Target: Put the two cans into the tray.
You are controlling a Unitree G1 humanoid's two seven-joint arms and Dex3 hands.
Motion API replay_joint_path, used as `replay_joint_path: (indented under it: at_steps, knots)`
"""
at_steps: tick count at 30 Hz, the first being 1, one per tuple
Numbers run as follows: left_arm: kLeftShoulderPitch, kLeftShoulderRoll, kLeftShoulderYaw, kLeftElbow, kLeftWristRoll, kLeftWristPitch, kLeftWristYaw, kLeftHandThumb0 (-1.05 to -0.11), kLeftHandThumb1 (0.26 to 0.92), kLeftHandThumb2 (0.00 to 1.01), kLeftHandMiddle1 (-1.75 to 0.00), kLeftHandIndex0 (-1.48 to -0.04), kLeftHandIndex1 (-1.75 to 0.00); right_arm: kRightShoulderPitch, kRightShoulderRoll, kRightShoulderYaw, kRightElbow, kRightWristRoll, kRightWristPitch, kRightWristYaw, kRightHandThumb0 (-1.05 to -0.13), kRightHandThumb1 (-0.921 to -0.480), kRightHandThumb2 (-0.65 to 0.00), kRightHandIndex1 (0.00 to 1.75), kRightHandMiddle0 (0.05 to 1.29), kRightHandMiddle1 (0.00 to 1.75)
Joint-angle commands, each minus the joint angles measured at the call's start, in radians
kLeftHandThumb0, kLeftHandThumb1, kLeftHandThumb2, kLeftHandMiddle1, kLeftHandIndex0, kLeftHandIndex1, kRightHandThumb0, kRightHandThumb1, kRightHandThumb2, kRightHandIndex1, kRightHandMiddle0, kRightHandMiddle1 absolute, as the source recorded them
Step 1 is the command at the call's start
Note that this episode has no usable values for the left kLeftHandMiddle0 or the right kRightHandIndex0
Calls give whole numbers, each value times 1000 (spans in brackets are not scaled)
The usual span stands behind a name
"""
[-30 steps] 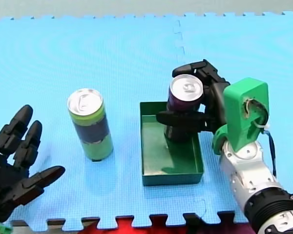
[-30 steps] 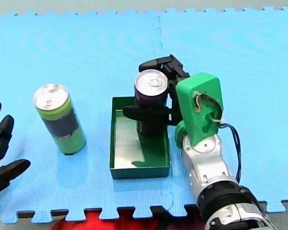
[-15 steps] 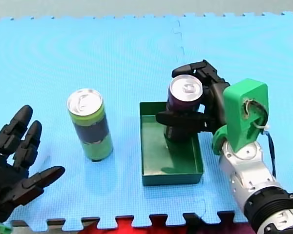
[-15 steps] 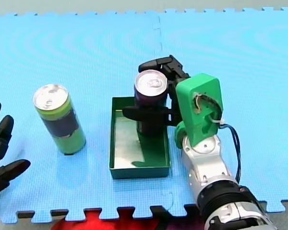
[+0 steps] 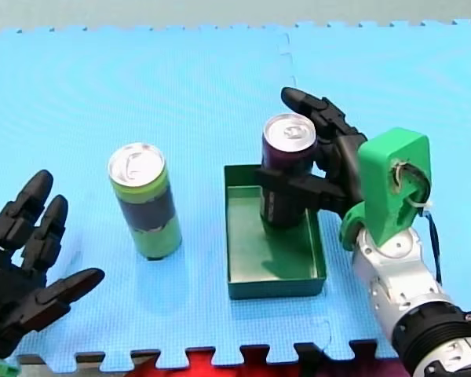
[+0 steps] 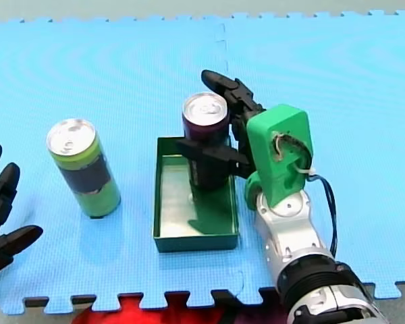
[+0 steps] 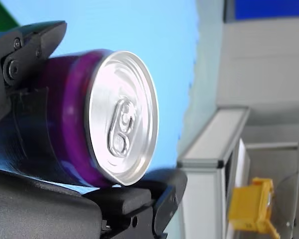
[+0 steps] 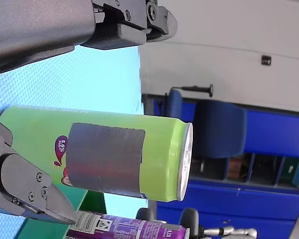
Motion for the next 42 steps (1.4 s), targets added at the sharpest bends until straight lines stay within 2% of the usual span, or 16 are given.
replay_joint_path:
  at_steps: [1, 5, 10, 12, 13, 17, 23, 26, 29, 31, 32, 35, 38, 42]
  knots:
    - [-6, 8, 5, 9, -4, 2, -5, -1048, 649, 0, -1, -236, -2, -1, -15, 16, -6, -15, 13, 9, -968, -740, -10, 9, 150, 0]
    - [-15, 10, 11, 22, -11, 4, -18, -1048, 646, 0, 0, -237, -2, -2, -27, 30, -11, -33, 26, 7, -962, -746, -7, 0, 135, 0]
    - [-24, 12, 17, 35, -18, 6, -32, -1048, 642, 0, 0, -240, -3, -1, -48, 69, -27, -78, 42, 7, -956, -750, -4, -1, 120, 0]
    - [-27, 12, 19, 38, -21, 5, -37, -1048, 641, 0, 0, -241, -3, -3, -61, 87, -32, -95, 52, 22, -957, -749, -3, -1, 114, 0]
    - [-28, 12, 20, 39, -23, 5, -40, -1048, 640, 0, 0, -241, -3, -3, -66, 90, -34, -96, 55, 36, -961, -749, -2, -1, 108, 0]
    - [-34, 12, 25, 44, -27, 4, -50, -1048, 638, 0, 0, -244, -3, 0, -76, 82, -42, -71, 60, 86, -988, -743, 0, 0, 89, 0]
    - [-41, 14, 28, 49, -22, 4, -50, -1048, 637, 0, 0, -245, -3, -2, -83, 80, -42, -60, 58, 106, -1017, -740, 0, 0, 77, 0]
    - [-43, 17, 28, 48, -20, 5, -51, -1048, 638, 0, -1, -247, -3, -2, -93, 84, -52, -60, 68, 122, -1026, -737, 0, 0, 72, 0]
    - [-46, 17, 27, 52, -17, 3, -52, -1048, 637, 0, -1, -248, -3, -1, -110, 84, -67, -57, 82, 142, -1024, -731, 0, 1, 68, 0]
    - [-46, 16, 27, 53, -16, 2, -51, -1048, 637, 0, -2, -249, -3, 2, -130, 80, -76, -52, 89, 162, -1017, -726, 0, 16, 68, 0]
    - [-46, 16, 27, 52, -16, 2, -50, -1048, 637, 0, -2, -250, -3, 5, -145, 75, -83, -46, 92, 180, -1000, -713, 0, 30, 68, 0]
    - [-46, 16, 27, 51, -14, 2, -48, -1048, 636, 0, -3, -251, -3, 19, -174, 67, -113, -32, 110, 217, -904, -667, 0, 47, 71, 1]
    - [-45, 16, 26, 51, -14, 3, -48, -1048, 636, 0, -3, -252, -3, 35, -181, 68, -144, -28, 130, 221, -851, -649, 0, 43, 74, 2]
    - [-45, 18, 26, 54, -12, 1, -49, -1048, 637, 0, -2, -253, -3, 46, -187, 68, -150, -27, 139, 221, -814, -640, 0, 36, 77, 2]
